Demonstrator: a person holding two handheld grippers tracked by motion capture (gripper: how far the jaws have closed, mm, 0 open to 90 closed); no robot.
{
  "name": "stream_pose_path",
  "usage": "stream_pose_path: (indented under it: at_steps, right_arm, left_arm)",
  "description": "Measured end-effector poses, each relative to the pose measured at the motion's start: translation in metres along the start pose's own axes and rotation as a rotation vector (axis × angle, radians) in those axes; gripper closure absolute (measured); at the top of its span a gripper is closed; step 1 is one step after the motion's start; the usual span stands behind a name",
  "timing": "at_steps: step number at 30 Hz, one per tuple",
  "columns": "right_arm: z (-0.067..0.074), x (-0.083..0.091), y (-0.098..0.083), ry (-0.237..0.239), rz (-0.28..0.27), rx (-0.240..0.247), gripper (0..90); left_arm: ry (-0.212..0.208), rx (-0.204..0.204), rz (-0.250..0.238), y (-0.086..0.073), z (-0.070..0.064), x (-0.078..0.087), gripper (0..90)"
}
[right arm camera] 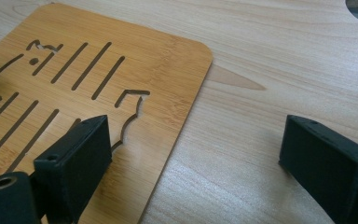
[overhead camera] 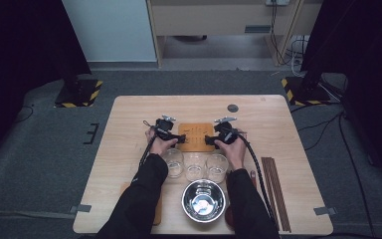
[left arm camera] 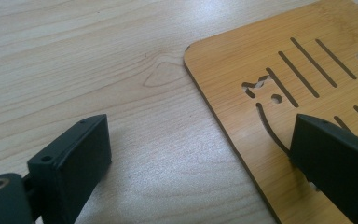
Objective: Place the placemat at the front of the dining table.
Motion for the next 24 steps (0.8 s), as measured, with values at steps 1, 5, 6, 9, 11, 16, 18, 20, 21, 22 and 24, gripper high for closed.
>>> stream_pose_path:
  at_steps: [1,5,6,9,11,16,18,20,21,22,24]
  right_arm:
    - [0.0003,0.0001,0.0000,-0.001,0.002,-0.002,9.5]
    - [0.0003,0.0001,0.0001,-0.001,0.001,-0.001,9.9]
    - [0.0003,0.0002,0.0001,0.000,0.001,0.000,10.1]
    - [0.0007,0.0004,0.0004,0.003,-0.001,0.001,11.5]
    - [0.0011,0.0005,0.0011,0.007,-0.007,-0.004,13.0]
    - [0.0028,0.0020,0.0040,0.016,-0.028,-0.004,13.7]
    - [0.0026,0.0035,0.0058,0.015,-0.036,-0.004,14.2]
    - [0.0013,0.0044,0.0061,0.010,-0.033,-0.004,14.4]
    - [0.0013,0.0044,0.0061,0.010,-0.033,-0.004,14.4]
    - [0.0006,0.0049,0.0062,0.009,-0.033,-0.002,14.4]
    - [-0.0008,0.0061,0.0066,0.005,-0.033,0.004,14.5]
  left_arm:
    - [-0.001,0.001,-0.001,0.0000,0.0000,0.0002,5.1]
    - [-0.004,0.003,-0.002,-0.0002,-0.0001,0.0007,5.4]
    - [-0.004,0.003,-0.002,-0.0002,-0.0001,0.0008,5.5]
    - [-0.004,0.002,-0.003,-0.0002,-0.0002,0.0007,5.7]
    - [-0.004,-0.001,-0.005,-0.0003,-0.0005,0.0005,5.7]
    - [-0.003,-0.002,-0.007,-0.0003,-0.0006,0.0003,5.7]
    - [-0.005,-0.001,-0.005,-0.0002,-0.0005,0.0006,6.3]
    - [-0.006,0.001,-0.005,0.0001,-0.0003,0.0011,6.5]
    - [-0.008,0.003,-0.006,0.0004,-0.0002,0.0016,6.5]
    - [-0.010,0.008,-0.012,0.0012,-0.0001,0.0021,6.5]
    - [-0.014,0.012,-0.026,0.0030,0.0001,0.0037,6.5]
Point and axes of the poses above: each handheld gripper's, and its own axes: x roughly backward along the jaws, y roughly out of its top, z roughly to its left, the point moved 6 cm from there along -x, roughly forward along the jaws, and after that the axes turned 8 degrees about -z, right-handed, at the moved point
